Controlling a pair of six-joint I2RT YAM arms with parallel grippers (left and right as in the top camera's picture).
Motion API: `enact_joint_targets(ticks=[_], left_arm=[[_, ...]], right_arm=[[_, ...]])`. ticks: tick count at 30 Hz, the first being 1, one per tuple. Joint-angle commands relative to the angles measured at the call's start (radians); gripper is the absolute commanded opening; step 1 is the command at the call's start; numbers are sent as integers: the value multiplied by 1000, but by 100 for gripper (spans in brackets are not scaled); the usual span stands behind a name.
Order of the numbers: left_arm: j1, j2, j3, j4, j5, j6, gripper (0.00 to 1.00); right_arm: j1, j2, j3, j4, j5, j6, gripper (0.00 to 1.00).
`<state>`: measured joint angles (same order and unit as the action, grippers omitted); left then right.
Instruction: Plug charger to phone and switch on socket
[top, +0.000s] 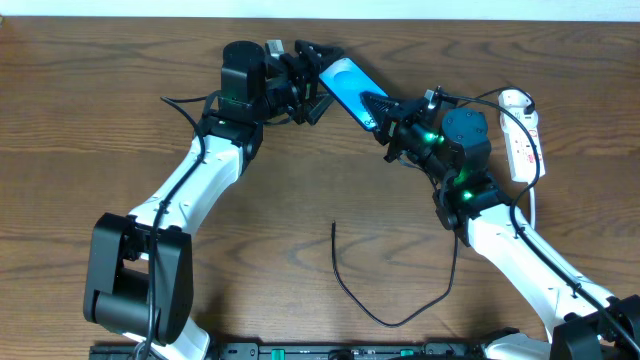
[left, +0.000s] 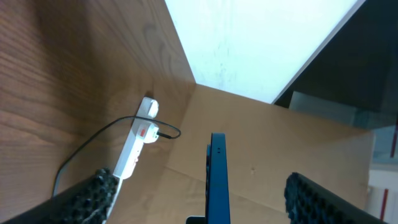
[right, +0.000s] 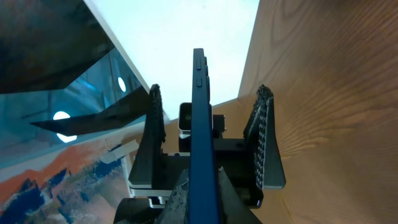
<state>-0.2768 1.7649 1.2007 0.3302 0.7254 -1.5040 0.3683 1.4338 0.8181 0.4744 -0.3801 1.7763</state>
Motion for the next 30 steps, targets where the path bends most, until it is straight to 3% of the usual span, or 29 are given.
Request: enact_joint_targets(ticks=[1, 15, 30], left_arm=[[-4, -29, -1, 5, -12, -2, 80], [-6, -29, -1, 5, -12, -2, 79], [-6, -29, -1, 5, -11, -2, 63]], right_arm=[[14, 5, 18, 16, 16, 17, 1], [33, 5, 18, 16, 23, 26, 1], [53, 5, 18, 15, 23, 26, 1]])
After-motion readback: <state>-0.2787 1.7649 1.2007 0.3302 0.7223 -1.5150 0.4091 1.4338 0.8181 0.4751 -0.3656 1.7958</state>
